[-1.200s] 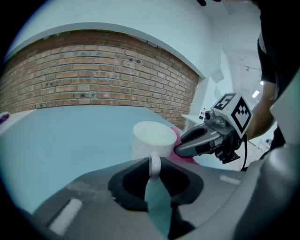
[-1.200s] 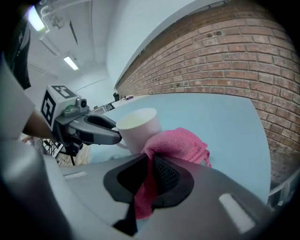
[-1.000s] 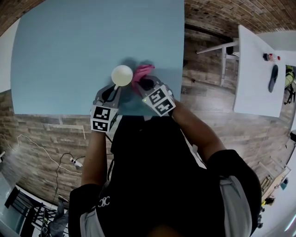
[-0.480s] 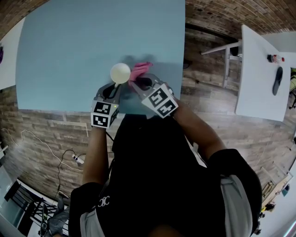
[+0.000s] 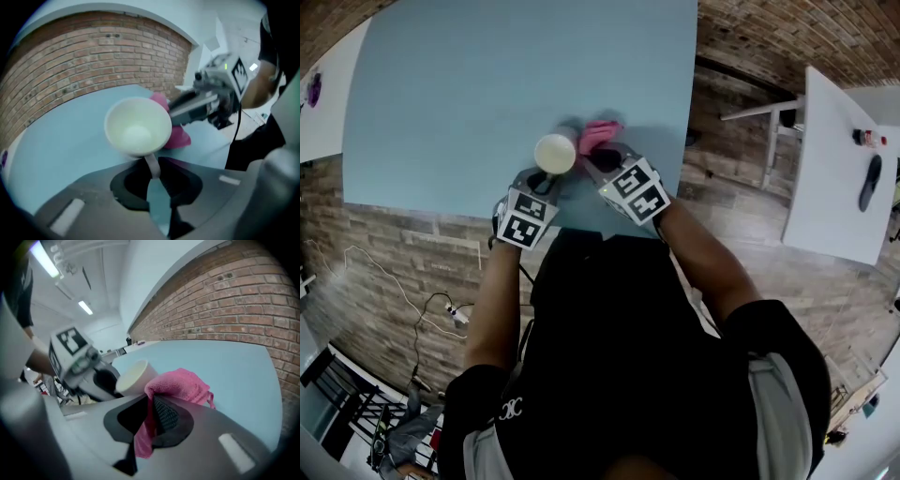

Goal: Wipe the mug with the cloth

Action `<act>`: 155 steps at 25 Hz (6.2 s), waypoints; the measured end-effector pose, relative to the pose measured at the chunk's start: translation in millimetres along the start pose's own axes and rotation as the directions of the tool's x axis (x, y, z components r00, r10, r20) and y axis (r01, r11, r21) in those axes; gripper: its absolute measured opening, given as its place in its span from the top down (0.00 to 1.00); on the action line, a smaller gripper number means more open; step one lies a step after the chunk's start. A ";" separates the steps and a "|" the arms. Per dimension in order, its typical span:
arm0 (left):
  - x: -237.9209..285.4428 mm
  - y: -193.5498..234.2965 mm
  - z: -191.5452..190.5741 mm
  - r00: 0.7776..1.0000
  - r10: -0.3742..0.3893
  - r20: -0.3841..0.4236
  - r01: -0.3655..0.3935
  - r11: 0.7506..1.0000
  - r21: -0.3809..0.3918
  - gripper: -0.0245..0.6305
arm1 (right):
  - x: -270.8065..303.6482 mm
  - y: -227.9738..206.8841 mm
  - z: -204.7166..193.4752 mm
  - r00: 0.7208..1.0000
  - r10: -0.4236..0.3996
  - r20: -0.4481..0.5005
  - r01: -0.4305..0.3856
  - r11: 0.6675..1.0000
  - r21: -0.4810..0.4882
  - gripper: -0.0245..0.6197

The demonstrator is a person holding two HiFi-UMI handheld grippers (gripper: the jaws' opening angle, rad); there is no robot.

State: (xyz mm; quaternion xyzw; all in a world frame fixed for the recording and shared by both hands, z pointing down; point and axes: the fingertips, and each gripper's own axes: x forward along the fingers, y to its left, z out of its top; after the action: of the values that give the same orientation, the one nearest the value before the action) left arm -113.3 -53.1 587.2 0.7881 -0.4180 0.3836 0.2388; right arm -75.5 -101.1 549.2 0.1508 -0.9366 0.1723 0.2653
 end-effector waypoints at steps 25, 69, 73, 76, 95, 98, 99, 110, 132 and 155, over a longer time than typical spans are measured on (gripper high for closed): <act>-1.8 5.3 -12.1 0.999 0.037 -0.002 -0.037 0.999 -0.034 0.89 | 12.9 8.5 -2.1 0.997 0.043 -0.057 -0.047 0.997 -0.067 0.91; -23.3 -17.2 -37.6 0.965 -0.108 -0.239 0.159 0.965 0.207 0.89 | -6.8 18.9 14.3 0.978 0.205 -0.023 -0.205 0.955 -0.216 0.91; -25.3 -14.1 -37.4 0.949 -0.092 -0.302 0.215 0.888 0.406 0.89 | -12.7 22.4 13.8 0.951 0.300 -0.078 -0.310 0.905 -0.293 0.91; -27.4 -8.3 -38.3 0.933 -0.058 -0.356 0.254 0.805 0.536 0.89 | -13.7 24.7 5.2 0.938 0.326 -0.117 -0.347 0.884 -0.314 0.91; -30.2 0.4 -32.4 0.912 0.056 -0.407 0.281 0.637 0.717 0.89 | -19.6 35.8 -6.3 0.925 0.359 -0.127 -0.381 0.872 -0.308 0.91; -29.5 -1.9 -34.6 0.910 0.055 -0.411 0.287 0.632 0.720 0.89 | -10.4 30.9 -21.3 0.922 0.346 -0.173 -0.384 0.874 -0.297 0.91; -28.8 -2.4 -34.3 0.912 0.060 -0.406 0.283 0.626 0.727 0.89 | -10.2 30.2 -21.8 0.919 0.353 -0.176 -0.391 0.876 -0.283 0.91; -19.6 -5.7 -23.4 0.926 0.107 -0.363 0.232 0.597 0.768 0.89 | -22.0 38.6 48.8 0.855 0.517 -0.053 -0.517 0.835 -0.188 0.91; -6.8 -8.4 -7.1 0.937 0.103 -0.333 0.188 0.656 0.731 0.89 | -5.2 46.2 75.0 0.642 0.766 -0.027 -0.759 0.641 0.114 0.91; -4.7 -1.6 -21.2 0.943 0.109 -0.315 0.007 0.937 0.348 0.89 | -27.7 3.4 0.5 0.811 0.581 -0.062 -0.565 0.807 0.169 0.91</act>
State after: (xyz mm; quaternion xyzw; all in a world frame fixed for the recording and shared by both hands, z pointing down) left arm -122.2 -35.2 595.9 0.7312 -0.3192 0.5830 0.1536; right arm -54.5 -92.9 532.8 -0.1303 -0.9073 0.3190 0.2410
